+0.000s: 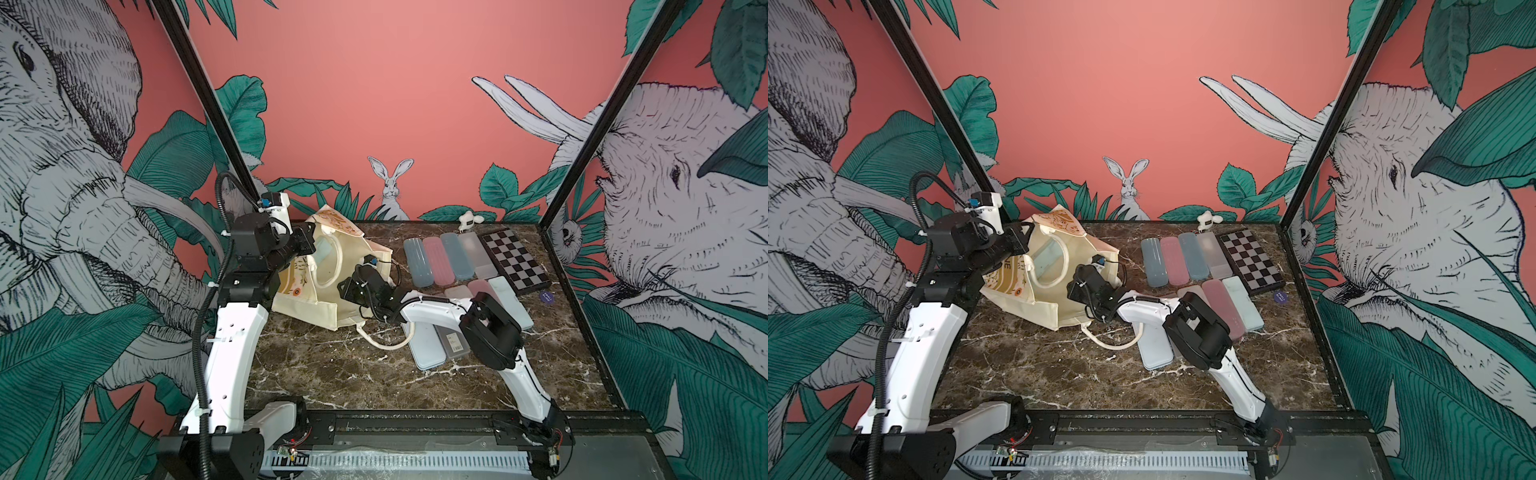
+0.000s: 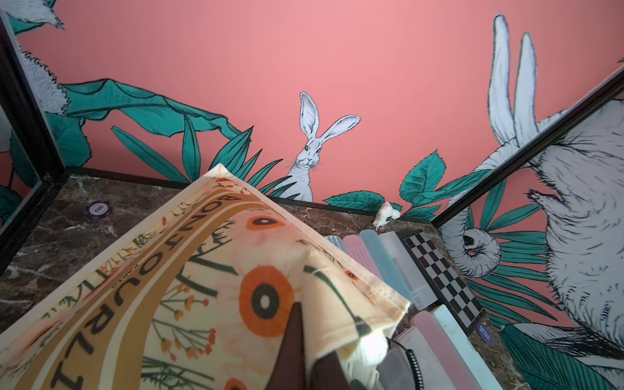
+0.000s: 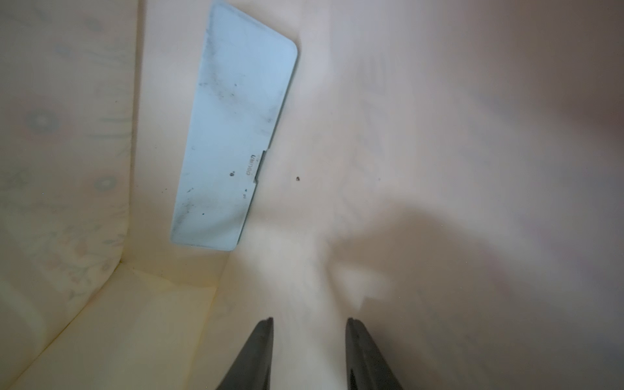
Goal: Take out the pencil case from the canvas bag
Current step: Pick up the pencil case from the canvas bag.
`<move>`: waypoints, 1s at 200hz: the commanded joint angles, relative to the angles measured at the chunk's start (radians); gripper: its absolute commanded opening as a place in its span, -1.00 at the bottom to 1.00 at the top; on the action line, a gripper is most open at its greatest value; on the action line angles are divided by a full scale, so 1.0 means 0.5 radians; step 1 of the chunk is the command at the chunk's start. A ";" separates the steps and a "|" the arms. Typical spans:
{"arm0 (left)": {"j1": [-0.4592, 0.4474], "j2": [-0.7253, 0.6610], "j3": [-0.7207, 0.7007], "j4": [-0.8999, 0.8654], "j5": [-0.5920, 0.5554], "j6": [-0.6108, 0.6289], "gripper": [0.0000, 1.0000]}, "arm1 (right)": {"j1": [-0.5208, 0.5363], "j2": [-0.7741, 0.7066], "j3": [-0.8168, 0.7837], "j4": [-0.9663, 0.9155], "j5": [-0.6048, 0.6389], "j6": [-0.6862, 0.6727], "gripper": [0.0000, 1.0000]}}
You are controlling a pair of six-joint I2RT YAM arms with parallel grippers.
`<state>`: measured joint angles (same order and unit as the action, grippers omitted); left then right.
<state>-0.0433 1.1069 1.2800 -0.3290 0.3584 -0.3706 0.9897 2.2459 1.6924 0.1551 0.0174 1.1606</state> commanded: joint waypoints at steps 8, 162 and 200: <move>-0.009 -0.150 0.037 0.364 0.242 -0.060 -1.00 | -0.018 0.102 0.216 -0.022 -0.041 0.256 -0.25; -0.023 -0.243 0.033 0.341 0.661 0.009 -1.00 | -0.123 -0.014 0.284 -0.298 0.293 0.443 0.13; -0.025 -0.251 0.023 0.353 0.678 0.002 -1.00 | -0.160 -0.068 0.115 -0.160 0.360 0.552 0.65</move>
<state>-0.0528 1.0340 1.2724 -0.2718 0.6537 -0.3737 0.9363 2.2471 1.7912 0.0479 0.1230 1.2888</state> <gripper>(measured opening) 0.051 0.755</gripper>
